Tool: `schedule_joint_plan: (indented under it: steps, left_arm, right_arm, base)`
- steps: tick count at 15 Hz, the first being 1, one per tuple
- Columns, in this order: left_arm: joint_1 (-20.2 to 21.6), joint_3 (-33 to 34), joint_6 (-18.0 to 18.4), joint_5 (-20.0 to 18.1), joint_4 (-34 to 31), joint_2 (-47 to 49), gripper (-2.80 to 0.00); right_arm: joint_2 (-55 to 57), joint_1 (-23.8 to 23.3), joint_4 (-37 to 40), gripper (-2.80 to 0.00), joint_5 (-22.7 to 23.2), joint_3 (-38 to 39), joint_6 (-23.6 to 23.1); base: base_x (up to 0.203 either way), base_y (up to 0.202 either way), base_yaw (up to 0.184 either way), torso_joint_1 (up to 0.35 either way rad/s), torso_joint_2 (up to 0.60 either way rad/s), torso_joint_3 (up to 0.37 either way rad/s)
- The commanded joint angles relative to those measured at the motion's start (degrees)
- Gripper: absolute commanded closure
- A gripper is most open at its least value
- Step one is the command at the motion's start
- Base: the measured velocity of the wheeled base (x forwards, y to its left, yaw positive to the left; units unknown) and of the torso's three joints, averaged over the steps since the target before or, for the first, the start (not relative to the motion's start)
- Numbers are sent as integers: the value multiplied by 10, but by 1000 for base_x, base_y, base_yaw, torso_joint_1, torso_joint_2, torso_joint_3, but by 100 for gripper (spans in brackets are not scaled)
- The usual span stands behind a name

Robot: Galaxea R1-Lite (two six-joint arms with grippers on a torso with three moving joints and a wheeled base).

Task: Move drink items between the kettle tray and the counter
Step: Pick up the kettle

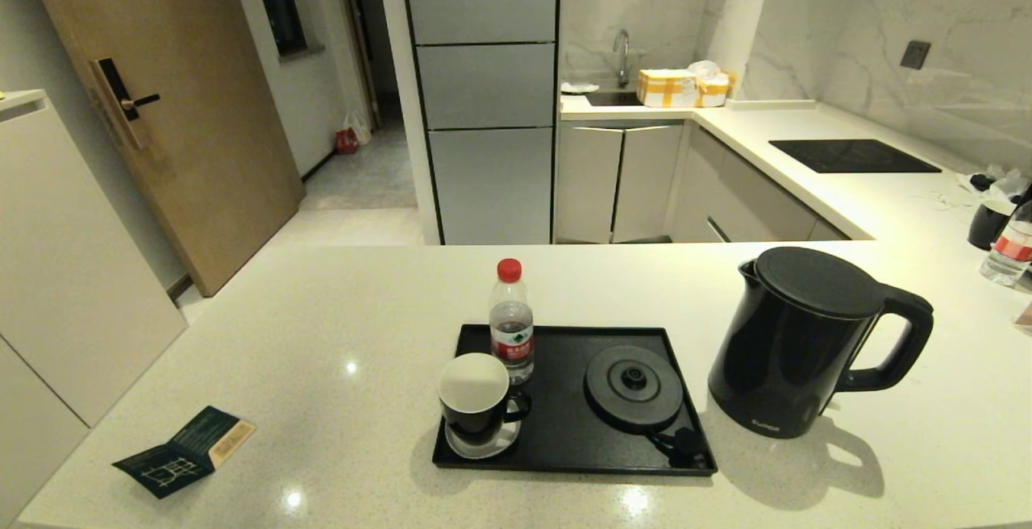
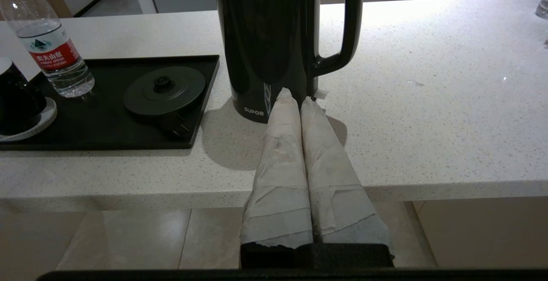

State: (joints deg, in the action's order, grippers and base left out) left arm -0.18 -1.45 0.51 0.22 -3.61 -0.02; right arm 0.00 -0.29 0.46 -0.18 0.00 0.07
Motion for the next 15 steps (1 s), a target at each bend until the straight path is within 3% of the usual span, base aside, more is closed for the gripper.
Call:
schedule_joint_plan:
  steps: [1, 4, 7, 9, 11, 15]
  left_arm:
    - [1, 0, 0, 0, 0, -1, 0]
    - [1, 0, 0, 0, 0, -1, 0]
    - [1, 0, 0, 0, -1, -1, 0]
    - [0, 0, 0, 0, -1, -1, 0]
    - [1, 0, 0, 0, -1, -1, 0]
    - [0, 0, 0, 0, -1, -1, 0]
  right_arm:
    - [1, -1, 1, 0, 0, 1, 4]
    - [25, 0, 21, 0, -12, -75, 9]
    - [173, 1, 156, 0, -73, -272, 45]
    - [272, 3, 223, 0, -86, -321, 62]
    - [334, 4, 205, 0, -87, -290, 70]
    - [518, -2, 26, 0, -87, -171, 99]
  base:
    - [0, 0, 0, 0, 0, 0]
    - [0, 0, 0, 0, 0, 0]
    - [0, 0, 0, 0, 0, 0]
    - [0, 0, 0, 0, 0, 0]
    - [0, 0, 0, 0, 0, 0]
    - [0, 0, 0, 0, 0, 0]
